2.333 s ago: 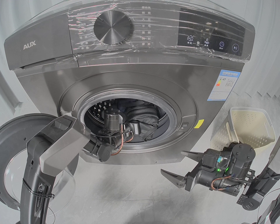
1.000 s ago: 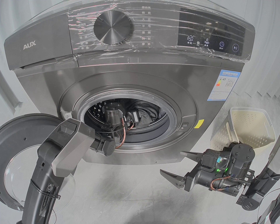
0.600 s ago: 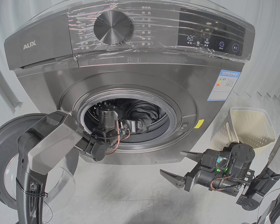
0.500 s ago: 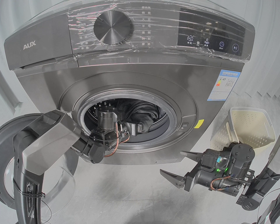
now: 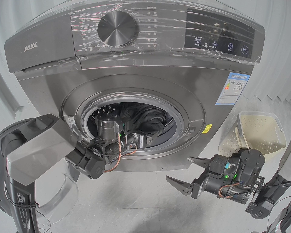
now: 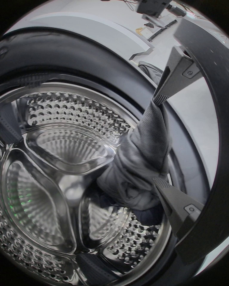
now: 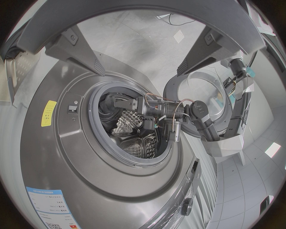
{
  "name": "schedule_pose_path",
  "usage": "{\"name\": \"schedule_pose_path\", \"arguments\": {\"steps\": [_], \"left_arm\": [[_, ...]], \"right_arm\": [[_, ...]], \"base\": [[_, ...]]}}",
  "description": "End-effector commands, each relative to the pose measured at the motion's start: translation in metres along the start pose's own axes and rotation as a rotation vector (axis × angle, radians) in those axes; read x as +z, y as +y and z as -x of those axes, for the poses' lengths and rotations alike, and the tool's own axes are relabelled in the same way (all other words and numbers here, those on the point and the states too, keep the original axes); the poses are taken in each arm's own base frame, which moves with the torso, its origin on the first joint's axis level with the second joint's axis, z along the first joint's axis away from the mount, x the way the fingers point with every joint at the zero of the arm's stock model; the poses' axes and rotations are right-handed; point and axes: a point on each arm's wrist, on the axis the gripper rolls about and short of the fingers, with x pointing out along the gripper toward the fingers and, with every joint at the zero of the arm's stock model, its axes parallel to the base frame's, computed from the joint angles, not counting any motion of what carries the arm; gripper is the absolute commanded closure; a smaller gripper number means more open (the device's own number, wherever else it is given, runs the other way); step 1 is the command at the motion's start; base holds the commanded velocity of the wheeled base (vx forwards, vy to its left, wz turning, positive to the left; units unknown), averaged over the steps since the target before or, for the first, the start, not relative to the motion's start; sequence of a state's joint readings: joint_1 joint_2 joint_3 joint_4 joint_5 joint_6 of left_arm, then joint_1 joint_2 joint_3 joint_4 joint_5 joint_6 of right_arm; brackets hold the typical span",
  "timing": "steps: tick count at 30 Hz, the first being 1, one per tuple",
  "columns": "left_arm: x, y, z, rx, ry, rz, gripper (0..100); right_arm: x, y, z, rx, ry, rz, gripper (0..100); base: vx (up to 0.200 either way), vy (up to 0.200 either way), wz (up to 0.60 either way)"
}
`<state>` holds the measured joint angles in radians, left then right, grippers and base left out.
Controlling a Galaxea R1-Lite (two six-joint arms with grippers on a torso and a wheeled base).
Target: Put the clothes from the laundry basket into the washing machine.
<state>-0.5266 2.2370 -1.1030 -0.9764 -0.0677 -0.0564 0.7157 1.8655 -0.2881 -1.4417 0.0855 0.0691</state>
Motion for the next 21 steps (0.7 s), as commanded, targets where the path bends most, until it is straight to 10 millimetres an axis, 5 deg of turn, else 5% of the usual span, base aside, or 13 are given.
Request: {"name": "schedule_pose_path", "arguments": {"steps": [1, 17, 18, 21], "left_arm": [[0.008, -0.004, -0.011, -0.019, -0.054, 0.001, 0], [-0.040, 0.008, -0.074, 0.016, -0.070, 0.012, 0], [-0.042, 0.009, -0.076, 0.027, -0.074, 0.012, 100], [-0.040, 0.011, -0.082, 0.036, -0.100, 0.011, 100]], "right_arm": [[0.000, 0.000, 0.000, 0.001, -0.001, 0.000, 0], [0.000, 0.000, 0.000, 0.001, 0.001, 0.000, 0], [0.000, 0.000, 0.000, 0.001, 0.001, 0.000, 0], [0.000, 0.000, 0.000, 0.002, 0.001, 0.000, 0]], "base": [[0.000, 0.000, 0.00], [0.000, 0.000, 0.00], [0.000, 0.000, 0.00], [0.000, 0.000, 0.00]]}}
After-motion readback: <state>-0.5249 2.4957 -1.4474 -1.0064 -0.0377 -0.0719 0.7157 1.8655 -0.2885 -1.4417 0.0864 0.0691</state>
